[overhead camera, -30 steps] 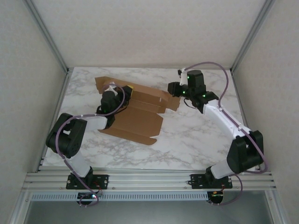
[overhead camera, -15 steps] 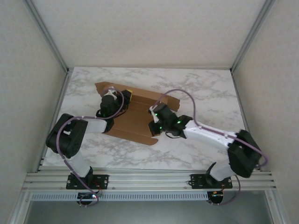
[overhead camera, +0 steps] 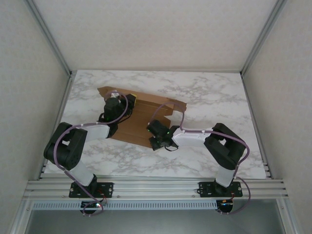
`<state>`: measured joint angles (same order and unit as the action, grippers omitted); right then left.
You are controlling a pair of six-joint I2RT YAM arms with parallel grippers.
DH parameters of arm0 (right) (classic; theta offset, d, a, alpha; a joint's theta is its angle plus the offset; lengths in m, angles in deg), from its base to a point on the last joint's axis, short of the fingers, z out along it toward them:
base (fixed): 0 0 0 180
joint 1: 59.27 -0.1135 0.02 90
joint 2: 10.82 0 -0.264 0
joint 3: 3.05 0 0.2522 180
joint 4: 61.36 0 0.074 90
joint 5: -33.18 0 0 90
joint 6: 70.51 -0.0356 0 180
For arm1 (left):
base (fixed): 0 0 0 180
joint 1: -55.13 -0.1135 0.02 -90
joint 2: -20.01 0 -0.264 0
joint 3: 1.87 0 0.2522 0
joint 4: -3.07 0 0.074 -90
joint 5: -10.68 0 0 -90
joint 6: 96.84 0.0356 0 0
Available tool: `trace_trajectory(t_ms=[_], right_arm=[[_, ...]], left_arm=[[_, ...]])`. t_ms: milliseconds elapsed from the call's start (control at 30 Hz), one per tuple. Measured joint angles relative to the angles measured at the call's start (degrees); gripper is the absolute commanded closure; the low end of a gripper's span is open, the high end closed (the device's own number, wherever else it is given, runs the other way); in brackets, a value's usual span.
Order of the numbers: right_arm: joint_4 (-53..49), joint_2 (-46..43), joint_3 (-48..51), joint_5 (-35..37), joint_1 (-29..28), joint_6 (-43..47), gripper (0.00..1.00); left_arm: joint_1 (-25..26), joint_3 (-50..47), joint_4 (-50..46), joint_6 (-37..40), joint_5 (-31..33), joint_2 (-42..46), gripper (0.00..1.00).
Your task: Fold the paper box
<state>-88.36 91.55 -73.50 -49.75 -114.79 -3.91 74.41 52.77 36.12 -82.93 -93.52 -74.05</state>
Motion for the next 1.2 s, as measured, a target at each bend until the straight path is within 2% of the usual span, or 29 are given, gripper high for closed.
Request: trace_trajectory(t_ms=[300,633,767,1000,1200], right_arm=[[0.81,-0.48,0.85,3.34,7.04,-1.29,1.0],[0.59,-0.9,0.66,-1.01,12.09,1.16,1.0],[0.85,-4.55,1.99,-4.72,14.86,1.6,1.0],[5.03,-15.08,3.08,-11.41,23.76,0.74,1.0],[6.67,-15.89,2.4,-13.66,27.3,0.31,1.0]], left_arm=[[0.17,0.52,-4.68,-0.09,2.54,2.08,1.0],[2.1,10.08,-18.84,-2.82,10.93,2.08,1.0],[2.38,12.13,-21.53,-3.26,14.01,1.03,1.0],[2.82,12.28,-21.33,-3.19,17.07,-0.13,1.0],[2.93,7.21,-12.85,-2.38,17.03,-0.13,1.0]])
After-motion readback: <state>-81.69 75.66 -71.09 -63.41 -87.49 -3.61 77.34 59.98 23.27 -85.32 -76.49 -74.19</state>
